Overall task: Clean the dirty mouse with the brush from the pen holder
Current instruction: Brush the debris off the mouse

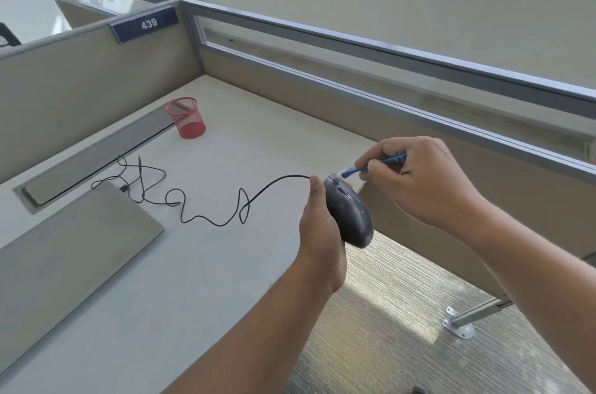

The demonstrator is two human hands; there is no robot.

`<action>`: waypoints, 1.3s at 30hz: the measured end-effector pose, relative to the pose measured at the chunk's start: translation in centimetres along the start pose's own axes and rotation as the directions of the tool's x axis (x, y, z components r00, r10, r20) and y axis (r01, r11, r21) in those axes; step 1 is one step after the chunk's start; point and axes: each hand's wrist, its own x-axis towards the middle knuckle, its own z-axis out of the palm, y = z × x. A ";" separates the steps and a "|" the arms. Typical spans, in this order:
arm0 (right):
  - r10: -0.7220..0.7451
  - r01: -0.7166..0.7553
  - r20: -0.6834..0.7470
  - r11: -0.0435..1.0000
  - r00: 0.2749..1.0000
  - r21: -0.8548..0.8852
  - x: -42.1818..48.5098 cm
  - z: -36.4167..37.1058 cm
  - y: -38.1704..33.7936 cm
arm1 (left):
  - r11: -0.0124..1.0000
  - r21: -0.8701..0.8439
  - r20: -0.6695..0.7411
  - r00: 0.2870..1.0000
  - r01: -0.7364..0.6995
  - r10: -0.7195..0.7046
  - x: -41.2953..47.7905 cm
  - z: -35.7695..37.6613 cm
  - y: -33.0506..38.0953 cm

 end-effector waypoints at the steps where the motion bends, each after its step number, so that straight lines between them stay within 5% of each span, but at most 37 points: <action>1: 0.010 -0.011 0.015 1.000 1.000 0.029 -0.1 0.2 -0.1 | 1.000 -0.003 -0.003 1.000 0.002 -0.002 0.1 0.0 0.0; 6: 0.009 -0.018 0.121 0.997 0.993 0.069 -1.0 -1.0 0.3 | 0.999 -0.040 -0.014 1.000 -0.002 0.001 0.7 -0.2 0.3; 11: -0.035 0.022 0.082 0.988 0.996 0.153 -0.2 -0.9 -0.4 | 0.999 -0.052 -0.001 1.000 -0.013 0.013 0.8 0.0 0.0; 18: -0.018 0.017 0.223 1.000 0.975 0.005 -1.8 -1.1 1.5 | 0.989 -0.134 -0.068 0.996 -0.065 0.056 1.9 0.0 0.0; 26: -0.099 0.086 0.078 0.984 0.992 0.157 -0.2 0.2 0.5 | 0.981 -0.181 -0.038 0.997 -0.074 0.068 1.8 0.8 -0.6; 32: -0.229 0.242 0.201 0.969 0.953 -0.042 -3.1 -0.8 2.4 | 0.957 -0.282 -0.053 0.997 -0.070 0.057 1.8 0.6 0.5; 35: -0.138 0.159 0.205 0.984 0.969 -0.086 -3.9 -2.1 3.9 | 0.956 -0.286 -0.039 0.997 -0.069 0.061 1.8 0.2 0.6; 39: -0.133 0.127 0.087 0.990 0.987 0.062 -2.7 -2.2 2.8 | 0.960 -0.273 0.009 0.997 -0.067 0.072 1.7 0.7 0.4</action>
